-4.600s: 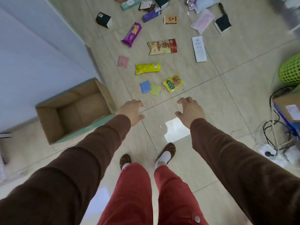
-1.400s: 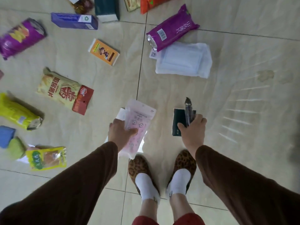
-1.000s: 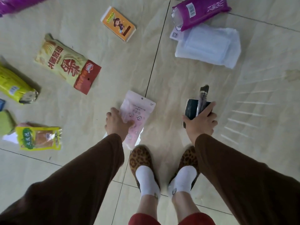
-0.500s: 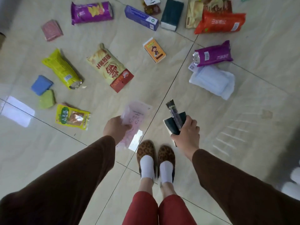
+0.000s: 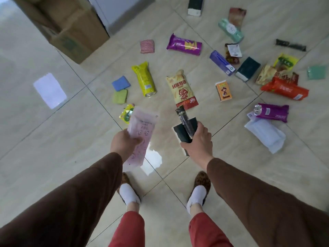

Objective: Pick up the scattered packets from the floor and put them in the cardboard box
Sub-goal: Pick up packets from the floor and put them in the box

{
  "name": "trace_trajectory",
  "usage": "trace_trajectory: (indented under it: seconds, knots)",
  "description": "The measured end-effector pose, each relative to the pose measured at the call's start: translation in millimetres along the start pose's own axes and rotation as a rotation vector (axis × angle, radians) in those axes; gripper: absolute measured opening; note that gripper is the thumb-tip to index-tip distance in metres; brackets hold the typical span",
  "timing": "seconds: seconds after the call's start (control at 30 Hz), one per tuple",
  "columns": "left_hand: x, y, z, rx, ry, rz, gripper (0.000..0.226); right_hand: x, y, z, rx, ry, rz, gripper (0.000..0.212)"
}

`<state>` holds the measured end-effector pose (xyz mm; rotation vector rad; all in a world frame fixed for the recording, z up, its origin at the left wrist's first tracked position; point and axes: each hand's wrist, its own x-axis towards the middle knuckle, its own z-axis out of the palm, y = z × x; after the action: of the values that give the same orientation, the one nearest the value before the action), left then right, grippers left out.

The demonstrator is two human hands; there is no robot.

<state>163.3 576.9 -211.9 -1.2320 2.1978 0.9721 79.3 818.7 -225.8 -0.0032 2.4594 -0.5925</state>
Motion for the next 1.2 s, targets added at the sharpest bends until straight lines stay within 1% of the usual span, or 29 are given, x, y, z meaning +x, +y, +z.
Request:
trace_trajectory:
  seconds: [0.17, 0.3, 0.5, 0.67, 0.87, 1.07, 1.2]
  knots:
    - [15.5, -60.6, -76.9, -0.156, 0.020, -0.038, 0.021, -15.3, -98.7, 40.7, -0.032, -0.027, -0.039, 0.101]
    - [34.3, -105.1, -140.8, -0.268, -0.004, -0.039, 0.019, -32.2, -178.6, 81.1, -0.034, -0.031, -0.046, 0.101]
    - [71.4, -150.2, -235.4, -0.364, -0.028, -0.054, 0.016, -42.2, -290.8, 132.1, 0.020, -0.037, -0.036, 0.102]
    - [118.6, -159.1, -296.7, -0.397, -0.022, -0.062, 0.018, -15.7, -368.2, 156.0, 0.016, -0.039, -0.042, 0.107]
    - [196.9, -155.3, -364.8, -0.426, -0.050, -0.091, 0.024, 43.0, -465.4, 166.8, 0.031, -0.031, -0.022, 0.105]
    - [283.4, -144.2, -451.3, -0.440, -0.026, -0.049, 0.014, 100.4, -569.7, 182.4, 0.038, -0.036, -0.029, 0.102]
    - [344.0, -147.1, -509.3, -0.417, -0.037, -0.023, 0.018, 131.0, -640.7, 198.5, 0.080, -0.022, -0.006, 0.101]
